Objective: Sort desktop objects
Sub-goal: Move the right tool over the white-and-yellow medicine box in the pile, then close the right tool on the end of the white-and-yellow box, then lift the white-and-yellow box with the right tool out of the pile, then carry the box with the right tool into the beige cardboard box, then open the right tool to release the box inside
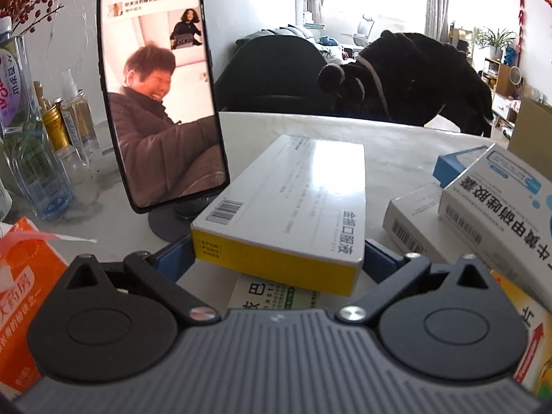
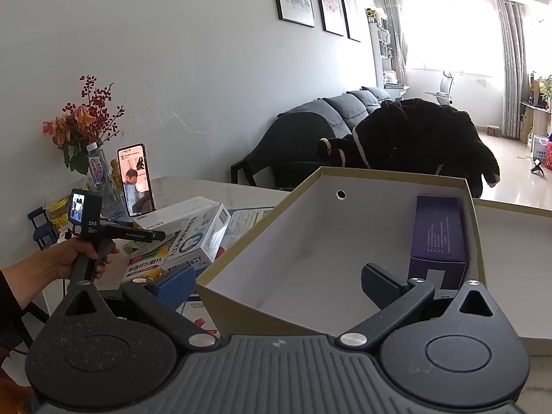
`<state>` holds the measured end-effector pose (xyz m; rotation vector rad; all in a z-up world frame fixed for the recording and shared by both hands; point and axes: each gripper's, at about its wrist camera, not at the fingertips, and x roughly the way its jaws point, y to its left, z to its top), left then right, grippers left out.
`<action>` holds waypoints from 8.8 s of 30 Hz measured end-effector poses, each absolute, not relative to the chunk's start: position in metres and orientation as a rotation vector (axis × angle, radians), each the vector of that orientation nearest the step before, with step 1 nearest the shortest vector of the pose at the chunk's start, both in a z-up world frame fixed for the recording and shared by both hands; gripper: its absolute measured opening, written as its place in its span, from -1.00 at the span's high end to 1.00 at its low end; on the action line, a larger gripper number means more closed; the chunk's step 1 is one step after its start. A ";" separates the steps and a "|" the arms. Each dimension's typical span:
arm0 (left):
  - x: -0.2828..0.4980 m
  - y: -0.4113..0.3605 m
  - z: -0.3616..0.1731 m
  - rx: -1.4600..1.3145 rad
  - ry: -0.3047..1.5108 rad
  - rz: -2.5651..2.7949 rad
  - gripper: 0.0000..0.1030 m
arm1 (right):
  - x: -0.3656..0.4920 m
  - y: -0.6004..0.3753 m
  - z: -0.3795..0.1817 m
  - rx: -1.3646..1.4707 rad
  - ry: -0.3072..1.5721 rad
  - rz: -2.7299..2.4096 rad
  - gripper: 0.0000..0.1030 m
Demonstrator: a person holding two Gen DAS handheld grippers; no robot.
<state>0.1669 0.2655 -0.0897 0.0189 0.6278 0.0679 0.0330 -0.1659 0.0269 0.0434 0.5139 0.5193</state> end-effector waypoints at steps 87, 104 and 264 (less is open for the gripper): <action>0.092 0.272 -0.072 -0.298 0.806 0.064 -0.91 | 0.194 0.143 -0.040 0.368 1.055 0.688 -0.52; 0.083 0.294 -0.072 -0.427 0.764 0.013 -0.91 | 0.201 0.147 -0.060 0.438 1.106 0.685 0.03; 0.187 0.054 0.028 -0.101 0.861 -0.854 -1.00 | 0.192 -0.117 0.001 -0.130 0.888 0.250 0.45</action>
